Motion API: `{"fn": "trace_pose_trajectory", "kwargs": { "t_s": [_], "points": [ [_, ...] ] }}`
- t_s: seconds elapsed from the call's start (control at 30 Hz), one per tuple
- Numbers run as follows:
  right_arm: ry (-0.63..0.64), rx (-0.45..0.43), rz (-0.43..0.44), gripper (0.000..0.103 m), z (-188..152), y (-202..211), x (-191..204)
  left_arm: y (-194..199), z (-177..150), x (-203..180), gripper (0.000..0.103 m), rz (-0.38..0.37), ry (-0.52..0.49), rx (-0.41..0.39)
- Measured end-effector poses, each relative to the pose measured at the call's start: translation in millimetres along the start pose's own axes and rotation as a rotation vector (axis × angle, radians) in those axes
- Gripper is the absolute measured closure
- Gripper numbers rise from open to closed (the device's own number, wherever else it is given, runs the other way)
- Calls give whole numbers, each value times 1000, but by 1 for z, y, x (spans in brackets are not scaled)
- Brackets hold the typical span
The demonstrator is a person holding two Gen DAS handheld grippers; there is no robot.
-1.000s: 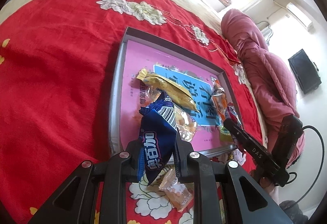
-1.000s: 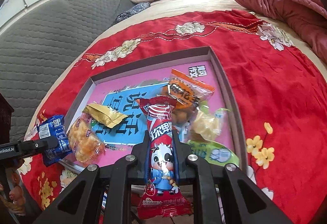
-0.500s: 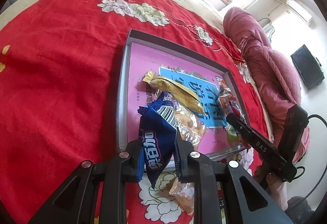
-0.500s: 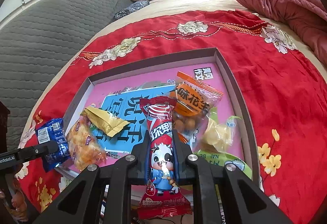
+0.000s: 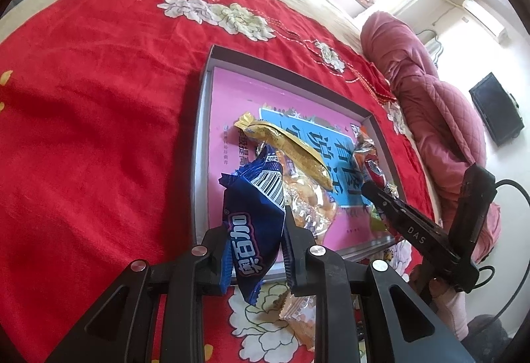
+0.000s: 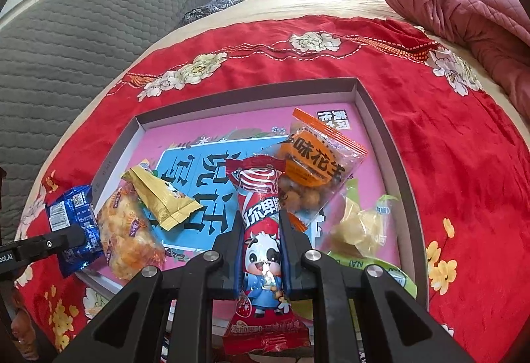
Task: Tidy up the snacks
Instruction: 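Lower the red packet into the tray and open the right tool while the left holds the blue packet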
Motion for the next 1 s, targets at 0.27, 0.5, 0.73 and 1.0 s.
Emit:
{"fn": "trace_pose_trajectory", "kwargs": {
  "t_s": [0.27, 0.5, 0.73, 1.0],
  "points": [
    [-1, 9, -16, 85, -3, -1, -2, -1, -2, 3, 78, -15, 16, 4],
    [-10, 11, -26, 85, -6, 0, -5, -2, -3, 5, 78, -22, 25, 6],
    [-38, 15, -39, 75, -8, 4, -13, -2, -3, 5, 78, -19, 27, 2],
    [-52, 6, -38, 65, -10, 11, -13, 0, -5, 3, 78, 40, -2, -5]
  ]
}}
Point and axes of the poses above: each gripper's, at about its wrist camera, not at the fingertips, and y roughly against the way its jaws point, x to its left, z to its top, the point moved 9 cm from there along -y, roughly the way its jaws point
